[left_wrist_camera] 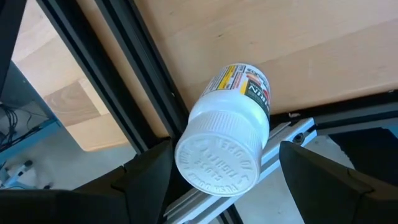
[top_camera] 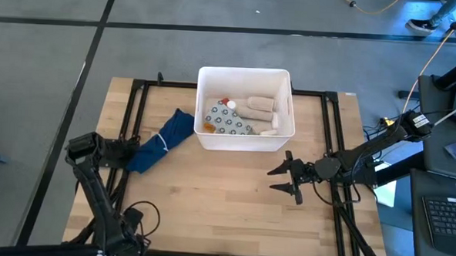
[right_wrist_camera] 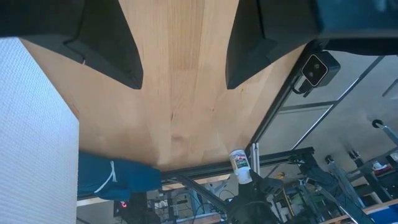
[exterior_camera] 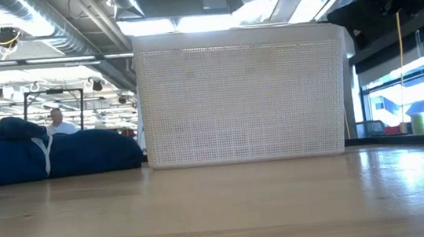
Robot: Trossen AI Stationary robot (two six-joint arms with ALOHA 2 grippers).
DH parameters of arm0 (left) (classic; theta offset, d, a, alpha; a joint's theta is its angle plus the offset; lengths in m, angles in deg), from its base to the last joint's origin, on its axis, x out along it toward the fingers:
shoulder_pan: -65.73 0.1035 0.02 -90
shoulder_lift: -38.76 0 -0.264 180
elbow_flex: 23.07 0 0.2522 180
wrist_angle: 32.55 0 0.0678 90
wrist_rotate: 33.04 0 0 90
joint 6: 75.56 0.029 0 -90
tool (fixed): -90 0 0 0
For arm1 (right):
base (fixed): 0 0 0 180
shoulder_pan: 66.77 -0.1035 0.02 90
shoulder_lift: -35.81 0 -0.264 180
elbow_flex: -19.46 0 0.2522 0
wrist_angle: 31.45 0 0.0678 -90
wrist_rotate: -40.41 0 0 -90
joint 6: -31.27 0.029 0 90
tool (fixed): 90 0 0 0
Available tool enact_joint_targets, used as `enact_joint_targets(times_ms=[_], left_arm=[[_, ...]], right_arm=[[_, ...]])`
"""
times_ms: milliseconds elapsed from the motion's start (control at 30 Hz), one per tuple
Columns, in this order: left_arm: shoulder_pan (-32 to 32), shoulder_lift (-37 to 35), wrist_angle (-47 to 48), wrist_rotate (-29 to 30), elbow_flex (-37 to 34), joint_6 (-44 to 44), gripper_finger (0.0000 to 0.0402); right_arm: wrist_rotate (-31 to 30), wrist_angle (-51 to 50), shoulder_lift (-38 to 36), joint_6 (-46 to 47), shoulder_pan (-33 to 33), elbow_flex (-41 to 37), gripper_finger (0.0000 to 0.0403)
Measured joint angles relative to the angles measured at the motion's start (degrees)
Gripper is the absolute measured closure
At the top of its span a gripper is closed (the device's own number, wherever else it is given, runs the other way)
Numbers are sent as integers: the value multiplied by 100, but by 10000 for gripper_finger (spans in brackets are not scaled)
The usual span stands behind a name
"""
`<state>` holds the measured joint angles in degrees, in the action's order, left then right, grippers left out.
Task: Pick & place medical supplies in basket/bin
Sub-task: Put the white and green pill bottle into the white bin
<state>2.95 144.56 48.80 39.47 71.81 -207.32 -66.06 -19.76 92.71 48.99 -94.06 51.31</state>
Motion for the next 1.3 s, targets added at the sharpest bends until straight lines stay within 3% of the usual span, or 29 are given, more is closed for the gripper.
enact_joint_targets(times_ms=[600,767,967,1133,1300], left_arm=[[-48,0,-5,229,0,66,184],[-40,-7,-37,178,2,316,208],[185,-182,48,440,-2,954,208],[522,-490,314,1616,0,1745,209],[1084,-933,331,4518,0,3262,203]], right_arm=[[0,0,-1,0,1,0,171],[0,0,-2,0,1,0,171],[-22,0,0,-2,-1,0,171],[-30,0,-1,-7,1,0,171],[-44,7,-2,-20,6,0,171]])
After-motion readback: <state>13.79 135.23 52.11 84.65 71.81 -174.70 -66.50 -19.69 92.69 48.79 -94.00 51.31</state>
